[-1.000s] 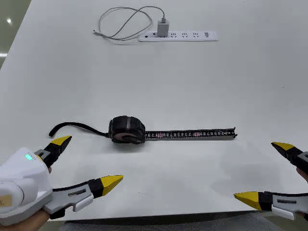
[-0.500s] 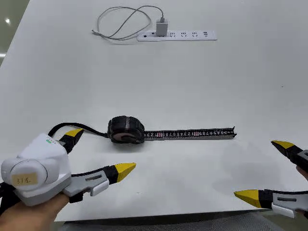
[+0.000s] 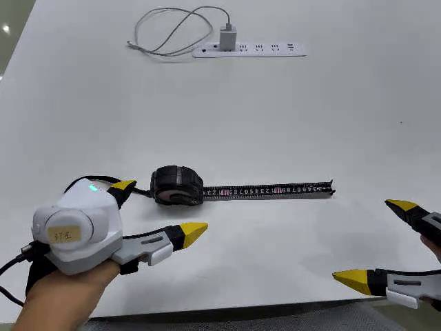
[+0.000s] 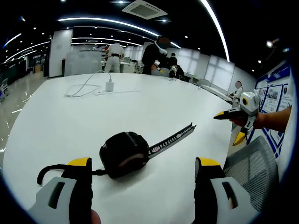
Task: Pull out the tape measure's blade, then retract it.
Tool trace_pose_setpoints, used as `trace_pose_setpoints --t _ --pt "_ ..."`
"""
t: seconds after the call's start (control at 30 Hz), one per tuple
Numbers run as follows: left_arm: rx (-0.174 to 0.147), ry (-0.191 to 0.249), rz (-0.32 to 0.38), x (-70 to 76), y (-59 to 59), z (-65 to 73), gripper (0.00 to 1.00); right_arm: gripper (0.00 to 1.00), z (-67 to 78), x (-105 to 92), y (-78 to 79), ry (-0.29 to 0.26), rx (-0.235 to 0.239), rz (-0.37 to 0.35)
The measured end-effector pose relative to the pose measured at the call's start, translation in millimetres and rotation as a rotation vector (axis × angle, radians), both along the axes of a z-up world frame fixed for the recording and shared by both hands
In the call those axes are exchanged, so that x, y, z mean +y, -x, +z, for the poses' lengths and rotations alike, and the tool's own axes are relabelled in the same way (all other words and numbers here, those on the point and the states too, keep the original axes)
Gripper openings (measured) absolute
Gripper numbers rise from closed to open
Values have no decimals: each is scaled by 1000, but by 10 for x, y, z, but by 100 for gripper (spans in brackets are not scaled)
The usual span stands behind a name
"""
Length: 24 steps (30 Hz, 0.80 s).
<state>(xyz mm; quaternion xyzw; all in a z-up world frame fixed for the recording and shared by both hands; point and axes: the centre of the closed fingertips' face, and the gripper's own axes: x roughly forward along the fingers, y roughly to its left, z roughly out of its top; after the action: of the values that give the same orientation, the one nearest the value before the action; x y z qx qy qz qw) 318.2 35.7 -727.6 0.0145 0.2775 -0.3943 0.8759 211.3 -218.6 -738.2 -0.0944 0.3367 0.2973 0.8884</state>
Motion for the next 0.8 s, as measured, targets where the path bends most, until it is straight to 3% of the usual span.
trace_pose_setpoints --t 0.33,0.57,0.8 --pt "13 -5 10 -72 -93 -89 87 97 -10 6 -18 0 3 6" --pt "22 0 6 -148 -82 -127 86 97 -9 10 -37 2 5 11" --pt "20 0 39 -135 -106 -138 85 94 -6 4 -72 4 8 21"
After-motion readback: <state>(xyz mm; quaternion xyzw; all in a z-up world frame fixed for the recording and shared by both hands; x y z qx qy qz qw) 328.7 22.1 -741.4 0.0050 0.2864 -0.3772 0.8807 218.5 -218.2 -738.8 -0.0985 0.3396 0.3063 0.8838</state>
